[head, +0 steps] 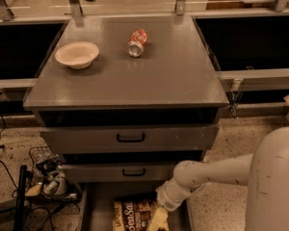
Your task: Pick brown chip bag from bottom drawer and place on counter
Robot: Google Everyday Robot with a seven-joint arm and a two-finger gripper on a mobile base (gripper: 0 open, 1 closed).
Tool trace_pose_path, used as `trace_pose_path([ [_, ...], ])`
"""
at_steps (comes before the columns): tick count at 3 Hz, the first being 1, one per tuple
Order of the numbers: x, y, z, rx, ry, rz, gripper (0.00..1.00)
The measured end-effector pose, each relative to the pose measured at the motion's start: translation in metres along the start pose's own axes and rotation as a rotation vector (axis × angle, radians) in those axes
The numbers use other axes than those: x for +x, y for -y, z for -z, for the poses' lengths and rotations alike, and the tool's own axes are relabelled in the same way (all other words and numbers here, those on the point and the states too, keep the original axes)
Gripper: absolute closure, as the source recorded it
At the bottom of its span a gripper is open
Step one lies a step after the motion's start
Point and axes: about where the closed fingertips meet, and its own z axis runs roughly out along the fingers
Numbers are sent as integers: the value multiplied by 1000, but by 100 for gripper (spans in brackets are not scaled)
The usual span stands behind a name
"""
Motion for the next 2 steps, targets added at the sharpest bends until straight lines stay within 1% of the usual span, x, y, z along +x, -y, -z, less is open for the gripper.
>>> trace_pose_path([
  [1,4,4,-12,59,-8,-50,0],
  [2,8,7,-20,98,-7,-85,0],
])
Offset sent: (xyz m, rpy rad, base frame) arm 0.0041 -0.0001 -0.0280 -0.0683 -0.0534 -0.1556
